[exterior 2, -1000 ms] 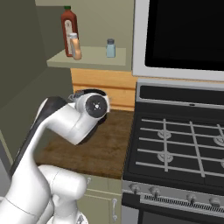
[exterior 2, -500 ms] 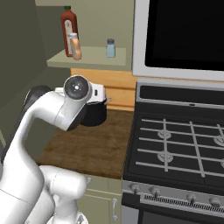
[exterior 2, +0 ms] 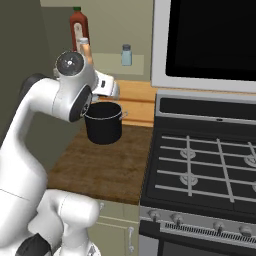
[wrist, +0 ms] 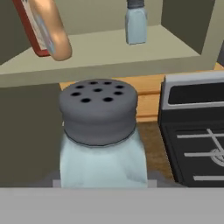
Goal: Put the shaker and condiment bottle from the counter next to their counterparts in the cabinet.
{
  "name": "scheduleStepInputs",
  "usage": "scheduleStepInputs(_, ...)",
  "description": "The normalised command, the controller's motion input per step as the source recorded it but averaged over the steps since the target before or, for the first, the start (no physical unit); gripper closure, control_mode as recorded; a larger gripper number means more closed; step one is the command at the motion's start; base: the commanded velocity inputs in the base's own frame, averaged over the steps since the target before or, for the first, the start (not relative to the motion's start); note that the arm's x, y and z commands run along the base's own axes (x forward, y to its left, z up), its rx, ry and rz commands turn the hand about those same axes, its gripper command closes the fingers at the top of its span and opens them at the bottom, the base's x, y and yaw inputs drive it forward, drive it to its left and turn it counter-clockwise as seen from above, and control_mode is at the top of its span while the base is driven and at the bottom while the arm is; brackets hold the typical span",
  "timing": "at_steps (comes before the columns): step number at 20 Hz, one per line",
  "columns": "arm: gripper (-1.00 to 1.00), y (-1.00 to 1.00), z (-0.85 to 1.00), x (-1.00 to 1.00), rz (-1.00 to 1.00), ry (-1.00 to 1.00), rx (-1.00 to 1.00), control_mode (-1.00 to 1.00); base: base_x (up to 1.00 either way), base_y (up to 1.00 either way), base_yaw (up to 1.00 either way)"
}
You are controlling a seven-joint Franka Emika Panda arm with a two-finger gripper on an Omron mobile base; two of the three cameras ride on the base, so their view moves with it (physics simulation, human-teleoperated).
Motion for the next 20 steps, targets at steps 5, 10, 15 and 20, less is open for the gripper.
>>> scheduleStepInputs(5,1.00,0.00,0.49,0.17,-0.10,0.03,0.00,-1.00,0.00,0.00,0.00)
scheduleStepInputs(10,1.00,0.00,0.45,0.01,-0.06,0.00,0.00,-1.00,0.00,0.00,0.00)
scheduleStepInputs(15,1.00,-0.04,0.25,0.00,-0.03,-0.05,-0.06,-1.00,0.00,0.00,0.00)
scheduleStepInputs(20,1.00,-0.15,-0.08,0.01,0.00,-0.17,-0.21,-1.00,0.00,0.00,0.00)
